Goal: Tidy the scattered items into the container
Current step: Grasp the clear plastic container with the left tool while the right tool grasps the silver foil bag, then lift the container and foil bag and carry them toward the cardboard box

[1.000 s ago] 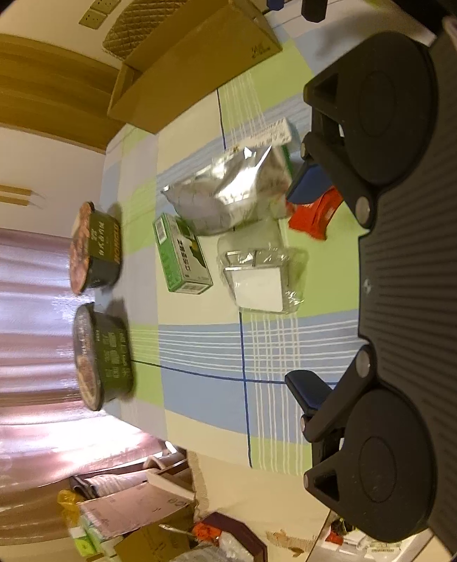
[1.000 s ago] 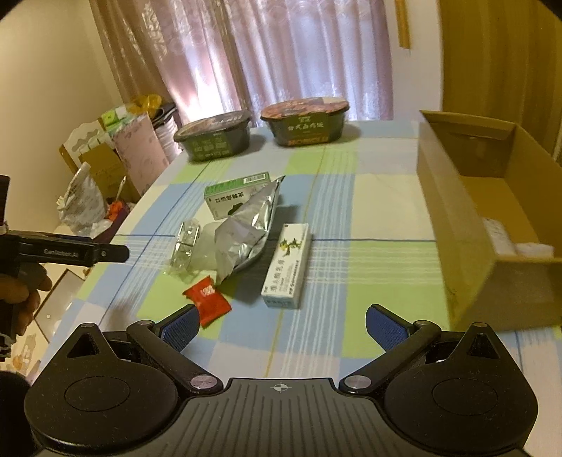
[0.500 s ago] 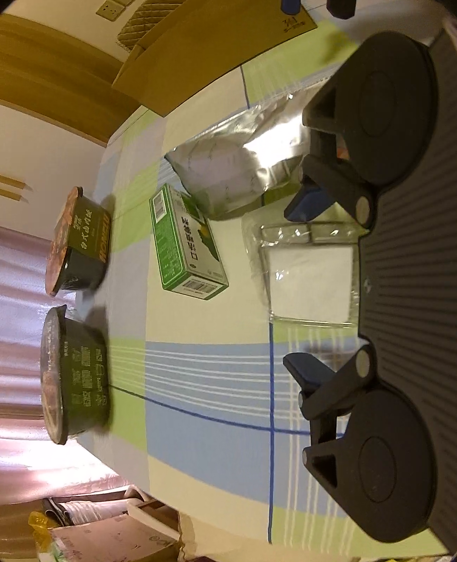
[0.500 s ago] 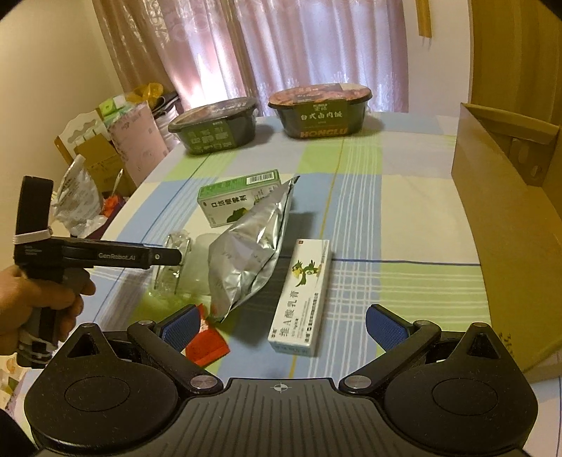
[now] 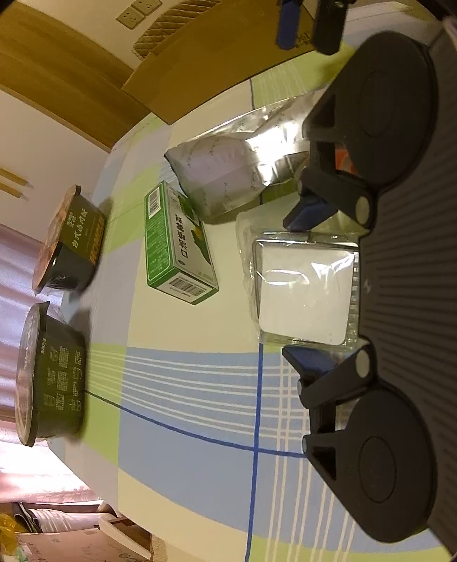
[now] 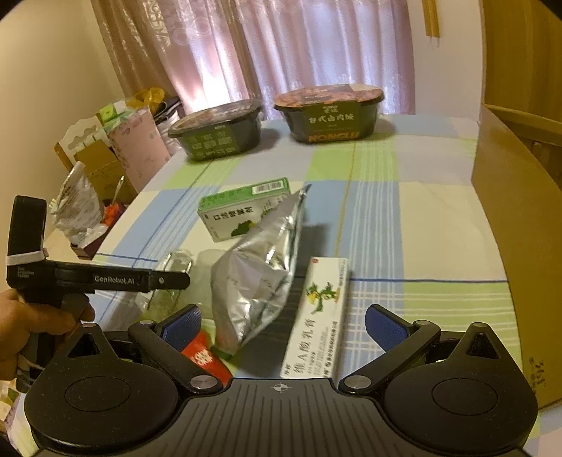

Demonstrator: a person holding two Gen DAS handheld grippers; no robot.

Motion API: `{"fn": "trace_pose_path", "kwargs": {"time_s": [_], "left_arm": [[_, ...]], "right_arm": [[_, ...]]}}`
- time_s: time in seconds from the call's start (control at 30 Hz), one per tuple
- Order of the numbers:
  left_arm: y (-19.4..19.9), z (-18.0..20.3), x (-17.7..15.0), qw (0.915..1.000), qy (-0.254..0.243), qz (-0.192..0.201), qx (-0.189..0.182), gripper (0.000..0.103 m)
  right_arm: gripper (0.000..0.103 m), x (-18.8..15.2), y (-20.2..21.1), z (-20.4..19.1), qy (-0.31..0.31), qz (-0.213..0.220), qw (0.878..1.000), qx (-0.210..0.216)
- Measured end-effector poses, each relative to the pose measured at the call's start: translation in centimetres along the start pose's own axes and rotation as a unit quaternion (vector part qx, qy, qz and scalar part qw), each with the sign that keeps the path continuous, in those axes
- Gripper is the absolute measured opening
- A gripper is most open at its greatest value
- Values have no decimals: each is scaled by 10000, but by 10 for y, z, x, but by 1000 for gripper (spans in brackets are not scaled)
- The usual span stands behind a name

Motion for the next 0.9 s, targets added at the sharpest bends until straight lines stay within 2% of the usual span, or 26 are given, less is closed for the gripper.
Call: {"fn": "trace_pose_path", "kwargs": {"time_s": [0.07, 0.1, 0.23, 0.3, 0.4, 0.53, 0.67, 0.7, 0.77, 0.9], "left_arm": [[8, 0, -3, 9998, -131, -64, 152, 65], [13, 0, -5, 9995, -200, -96, 235, 59], [27, 6, -19, 9948, -664, -293, 722, 59], [31, 10, -25, 9945, -677, -327, 734, 59], [32, 14, -29, 9944, -703, -291, 731, 59], [24, 11, -31, 9957, -596, -306, 642, 59], [18, 8, -37, 9943, -679, -395, 715, 58], [18, 7, -36, 9948, -648, -377, 694, 58], [19, 5, -36, 9958, -554, -356, 628, 57], [22, 8, -37, 9956, -638, -344, 601, 53]], "right_arm": [[103, 2, -3, -5, 50, 2, 10000, 35], [103, 3, -5, -8, 87, 2, 10000, 46], [103, 7, -19, -21, 346, -25, 9994, 19], [103, 9, -30, -27, 504, -38, 9987, -62], [81, 9, -49, -34, 686, -177, 9974, -127], [81, 7, -72, -35, 845, -286, 9951, -427], [81, 6, -87, -36, 894, -344, 9942, -483], [67, 6, -89, -36, 880, -364, 9943, -481], [62, 5, -89, -36, 822, -372, 9948, -477], [59, -1, -75, -33, 542, -484, 9969, -291]]}}
Point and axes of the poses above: each gripper's, at about its wrist camera, not at the fingertips, and y roughly against the way its jaws point, z to its right, x to its top, the point moved 7 cm from there along -y, roughly the way its jaws point, and after that the axes turned 6 degrees about -y, right-handed, at the moved point
